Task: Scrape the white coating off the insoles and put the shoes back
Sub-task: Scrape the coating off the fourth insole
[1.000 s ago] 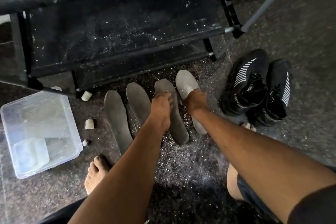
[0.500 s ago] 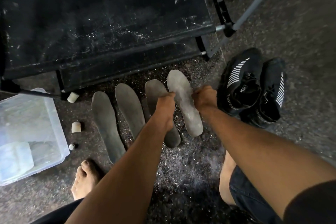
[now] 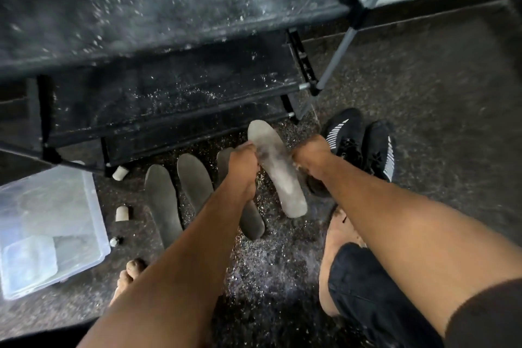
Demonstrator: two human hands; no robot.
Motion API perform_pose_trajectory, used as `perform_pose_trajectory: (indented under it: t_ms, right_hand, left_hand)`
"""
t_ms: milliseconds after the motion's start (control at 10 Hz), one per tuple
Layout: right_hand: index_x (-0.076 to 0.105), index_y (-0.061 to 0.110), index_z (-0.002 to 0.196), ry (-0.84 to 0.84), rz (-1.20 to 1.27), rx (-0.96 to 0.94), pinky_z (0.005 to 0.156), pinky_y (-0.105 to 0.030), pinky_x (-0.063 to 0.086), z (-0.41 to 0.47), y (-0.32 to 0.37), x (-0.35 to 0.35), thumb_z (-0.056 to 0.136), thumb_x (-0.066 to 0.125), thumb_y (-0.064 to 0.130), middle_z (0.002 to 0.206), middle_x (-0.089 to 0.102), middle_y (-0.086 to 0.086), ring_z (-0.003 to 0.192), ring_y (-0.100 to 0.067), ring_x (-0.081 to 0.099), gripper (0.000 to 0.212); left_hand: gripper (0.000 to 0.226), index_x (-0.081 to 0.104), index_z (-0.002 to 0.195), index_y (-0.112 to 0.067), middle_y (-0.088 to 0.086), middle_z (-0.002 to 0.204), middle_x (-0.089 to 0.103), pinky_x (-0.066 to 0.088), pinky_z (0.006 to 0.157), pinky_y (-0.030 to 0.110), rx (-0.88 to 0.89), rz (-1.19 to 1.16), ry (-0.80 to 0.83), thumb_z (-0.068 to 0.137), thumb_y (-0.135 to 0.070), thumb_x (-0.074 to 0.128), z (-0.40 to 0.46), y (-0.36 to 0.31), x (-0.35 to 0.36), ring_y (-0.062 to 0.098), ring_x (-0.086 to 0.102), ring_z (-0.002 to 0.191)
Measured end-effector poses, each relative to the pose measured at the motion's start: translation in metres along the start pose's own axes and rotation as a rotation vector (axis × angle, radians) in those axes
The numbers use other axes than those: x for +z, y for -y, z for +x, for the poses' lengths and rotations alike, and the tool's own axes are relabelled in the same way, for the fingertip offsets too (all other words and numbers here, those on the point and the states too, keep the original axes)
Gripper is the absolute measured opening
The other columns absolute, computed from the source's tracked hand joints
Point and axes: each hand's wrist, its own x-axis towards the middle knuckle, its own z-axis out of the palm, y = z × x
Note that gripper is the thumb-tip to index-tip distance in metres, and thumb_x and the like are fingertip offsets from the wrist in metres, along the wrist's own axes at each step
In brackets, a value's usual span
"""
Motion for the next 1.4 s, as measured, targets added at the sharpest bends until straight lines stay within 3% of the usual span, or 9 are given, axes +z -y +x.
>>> perform_pose_trajectory:
  t_ms: [100, 200, 300, 400, 700, 900, 1200, 1300, 1400]
  right_hand:
    - [0.066, 0.008, 0.101, 0.028, 0.068, -0.079, 0.071, -0.025, 0.048, -0.05, 0.027, -0.05, 0.098, 0.055, 0.013, 0.088, 0.061, -0.004, 0.089, -0.019, 0.061, 0.013]
    - [0.062, 0.016, 0.089, 0.1, 0.184, -0.058, 0.052, -0.018, 0.046, -0.082, 0.034, -0.086, 0.094, 0.062, 0.011, 0.081, 0.06, -0.001, 0.065, -0.012, 0.057, 0.007]
    - [0.058, 0.015, 0.076, 0.191, 0.089, -0.128, 0.051, -0.024, 0.045, -0.12, 0.051, -0.119, 0.089, 0.068, 0.004, 0.073, 0.058, -0.003, 0.058, -0.013, 0.052, 0.019]
    - [0.068, 0.011, 0.072, 0.152, 0.116, -0.166, 0.044, -0.02, 0.035, -0.167, 0.058, -0.136, 0.085, 0.072, 0.005, 0.065, 0.062, -0.005, 0.048, -0.012, 0.047, 0.015]
    - [0.079, 0.013, 0.073, 0.161, 0.303, -0.28, 0.049, -0.026, 0.04, -0.265, 0.041, -0.154, 0.072, 0.084, 0.017, 0.085, 0.076, -0.012, 0.068, -0.026, 0.065, 0.006]
    - [0.073, 0.005, 0.076, 0.179, 0.457, -0.285, 0.037, -0.018, 0.031, -0.294, 0.024, -0.135, 0.078, 0.08, 0.01, 0.072, 0.067, -0.01, 0.045, -0.015, 0.046, 0.009]
    - [0.074, -0.001, 0.089, 0.188, 0.745, -0.223, 0.041, -0.024, 0.036, -0.301, 0.033, -0.131, 0.076, 0.079, 0.007, 0.073, 0.069, -0.013, 0.04, -0.016, 0.048, 0.016]
    - [0.076, 0.004, 0.082, 0.129, 0.73, -0.254, 0.037, -0.021, 0.034, -0.306, 0.035, -0.135, 0.076, 0.079, 0.007, 0.072, 0.072, -0.011, 0.046, -0.015, 0.05, 0.008]
    - [0.077, 0.006, 0.084, 0.11, 0.685, -0.33, 0.037, -0.021, 0.034, -0.309, 0.034, -0.135, 0.078, 0.08, 0.01, 0.072, 0.072, -0.01, 0.049, -0.015, 0.053, 0.008]
  left_hand:
    - [0.02, 0.061, 0.123, -0.015, -0.003, 0.106, 0.061, 0.047, 0.102, 0.035, 0.086, 0.006, -0.025, 0.108, -0.015, 0.047, -0.045, -0.031, 0.002, 0.012, 0.058, 0.098]
    - [0.029, 0.059, 0.132, -0.014, 0.002, 0.115, 0.065, 0.049, 0.097, 0.039, 0.105, -0.006, 0.047, 0.108, -0.022, 0.046, -0.085, -0.057, 0.0, 0.02, 0.061, 0.106]
    - [0.018, 0.06, 0.108, -0.017, 0.003, 0.107, 0.068, 0.051, 0.099, 0.043, 0.175, 0.0, 0.119, 0.109, -0.02, 0.042, -0.134, -0.083, -0.006, 0.022, 0.065, 0.102]
    - [0.022, 0.063, 0.11, -0.022, 0.002, 0.116, 0.069, 0.052, 0.103, 0.045, 0.333, 0.123, 0.104, 0.109, -0.02, 0.041, -0.188, -0.099, -0.018, 0.022, 0.064, 0.111]
    - [0.047, 0.061, 0.137, -0.024, -0.002, 0.132, 0.07, 0.048, 0.111, 0.051, 0.62, 0.161, 0.287, 0.108, -0.053, 0.04, -0.299, -0.079, -0.069, 0.021, 0.066, 0.123]
    - [0.082, 0.051, 0.148, -0.02, 0.011, 0.135, 0.069, 0.049, 0.108, 0.057, 0.428, 0.002, 0.473, 0.099, -0.074, 0.014, -0.315, -0.044, -0.085, 0.031, 0.067, 0.124]
    - [0.103, 0.056, 0.145, -0.018, 0.021, 0.135, 0.067, 0.045, 0.112, 0.055, 0.323, -0.084, 0.563, 0.09, -0.083, -0.001, -0.316, -0.034, -0.077, 0.038, 0.065, 0.125]
    - [0.097, 0.058, 0.144, -0.016, 0.022, 0.13, 0.069, 0.048, 0.108, 0.056, 0.321, -0.105, 0.558, 0.093, -0.08, 0.005, -0.31, -0.032, -0.074, 0.04, 0.067, 0.12]
    - [0.091, 0.067, 0.134, -0.013, 0.016, 0.106, 0.073, 0.059, 0.09, 0.05, 0.318, -0.146, 0.497, 0.097, -0.077, 0.014, -0.303, -0.031, -0.072, 0.028, 0.071, 0.091]
